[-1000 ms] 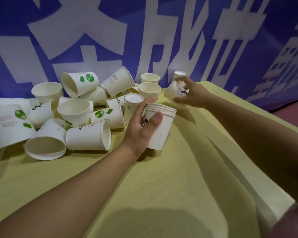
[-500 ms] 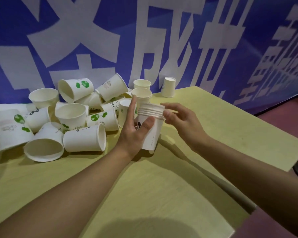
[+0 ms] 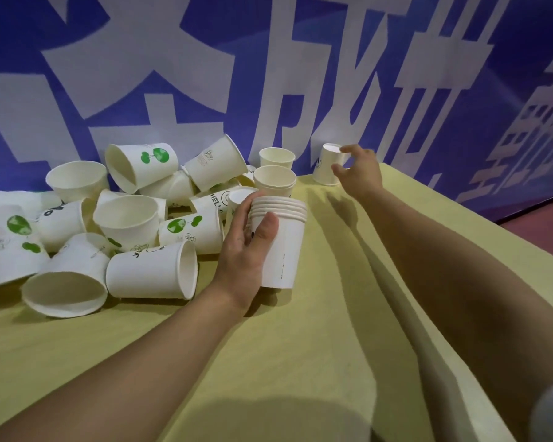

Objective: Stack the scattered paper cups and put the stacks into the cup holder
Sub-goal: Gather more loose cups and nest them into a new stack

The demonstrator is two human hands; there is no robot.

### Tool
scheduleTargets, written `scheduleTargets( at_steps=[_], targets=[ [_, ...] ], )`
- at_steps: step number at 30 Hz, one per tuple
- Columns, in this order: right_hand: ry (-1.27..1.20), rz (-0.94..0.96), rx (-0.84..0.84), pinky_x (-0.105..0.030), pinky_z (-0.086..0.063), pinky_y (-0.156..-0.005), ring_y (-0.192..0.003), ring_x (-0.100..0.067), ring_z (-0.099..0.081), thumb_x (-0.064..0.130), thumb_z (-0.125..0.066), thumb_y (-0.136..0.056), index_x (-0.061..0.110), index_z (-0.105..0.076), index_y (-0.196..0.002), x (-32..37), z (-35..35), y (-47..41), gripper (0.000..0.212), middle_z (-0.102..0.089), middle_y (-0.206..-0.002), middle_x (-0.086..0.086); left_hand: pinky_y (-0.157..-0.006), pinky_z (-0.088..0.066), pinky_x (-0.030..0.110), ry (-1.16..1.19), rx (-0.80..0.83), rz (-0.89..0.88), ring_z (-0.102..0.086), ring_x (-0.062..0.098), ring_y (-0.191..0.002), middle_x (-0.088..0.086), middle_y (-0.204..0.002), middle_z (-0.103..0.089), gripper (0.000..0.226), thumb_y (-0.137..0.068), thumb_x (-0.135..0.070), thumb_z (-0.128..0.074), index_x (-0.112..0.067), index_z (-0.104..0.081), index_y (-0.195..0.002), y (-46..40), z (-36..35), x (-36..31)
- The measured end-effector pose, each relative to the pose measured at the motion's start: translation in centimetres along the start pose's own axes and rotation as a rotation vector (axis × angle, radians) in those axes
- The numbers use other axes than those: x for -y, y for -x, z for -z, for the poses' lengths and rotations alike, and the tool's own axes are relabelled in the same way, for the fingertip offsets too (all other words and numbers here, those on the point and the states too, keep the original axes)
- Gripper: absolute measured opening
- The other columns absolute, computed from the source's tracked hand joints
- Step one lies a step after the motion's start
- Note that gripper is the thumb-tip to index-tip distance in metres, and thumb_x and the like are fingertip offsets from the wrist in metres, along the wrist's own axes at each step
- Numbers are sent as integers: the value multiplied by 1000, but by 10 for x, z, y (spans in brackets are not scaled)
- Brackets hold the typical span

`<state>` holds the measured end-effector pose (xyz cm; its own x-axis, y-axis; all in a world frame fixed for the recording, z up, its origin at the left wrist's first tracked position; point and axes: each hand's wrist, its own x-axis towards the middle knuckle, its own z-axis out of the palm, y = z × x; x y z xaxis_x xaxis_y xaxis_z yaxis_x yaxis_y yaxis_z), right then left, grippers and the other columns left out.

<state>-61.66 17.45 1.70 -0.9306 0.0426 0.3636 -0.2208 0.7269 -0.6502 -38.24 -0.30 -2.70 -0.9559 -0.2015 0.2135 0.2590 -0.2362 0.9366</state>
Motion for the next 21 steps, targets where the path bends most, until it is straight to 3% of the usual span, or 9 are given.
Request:
scheduleTargets(
  at_steps=[4,8,11,15,17,21],
  targets=[
    [-2,-23,-1,-42,-46,-107,-129,-29,-48,31,-72,-92,29,-58,-133,-14,-13,-34,44,-43,-146,-5,-89,-55,60,38,-10,12,-63,46,-114,9,-127,-66,50,-77,-59,-68,-49,-58,-125,-5,1,4],
    [-28,44,-71,-33,-50,-100,-123,-22,-50,33,-73,-91,25,-66,-105,-15,-18,-37,17,-49,-141,-1,-89,-56,63,15,13,23,-64,46,-111,9,-127,-66,55,-77,-60,-67,-49,-55,-130,-6,4,5],
    [-63,98,-84,-30,-48,-99,-121,-17,-52,32,-72,-91,23,-66,-94,-8,-5,-21,12,-54,-139,1,-88,-57,61,-26,34,3,-66,42,-110,5,-126,-67,56,-77,-62,-67,-52,-54,-131,-4,4,5],
    [-306,102,-89,-25,-51,-84,-110,-20,-60,30,-72,-91,15,-63,-102,14,35,32,21,-60,-127,1,-77,-59,35,-100,88,-46,-70,18,-100,-10,-115,-71,48,-74,-61,-66,-59,-57,-121,1,0,3],
    [-469,130,-52,-31,-59,-83,-108,-22,-63,26,-72,-91,14,-54,-109,26,58,70,29,-56,-124,3,-75,-56,25,-139,122,-60,-69,7,-96,-17,-111,-70,46,-72,-61,-66,-60,-59,-118,4,-3,0],
    [-721,110,126,-38,-62,-83,-108,-24,-65,15,-72,-90,20,-44,-119,50,91,143,41,-49,-125,-3,-86,-53,23,-276,166,-99,-62,7,-115,-7,-137,-58,62,-75,-65,-64,-57,-49,-135,12,-4,-3]
  ],
)
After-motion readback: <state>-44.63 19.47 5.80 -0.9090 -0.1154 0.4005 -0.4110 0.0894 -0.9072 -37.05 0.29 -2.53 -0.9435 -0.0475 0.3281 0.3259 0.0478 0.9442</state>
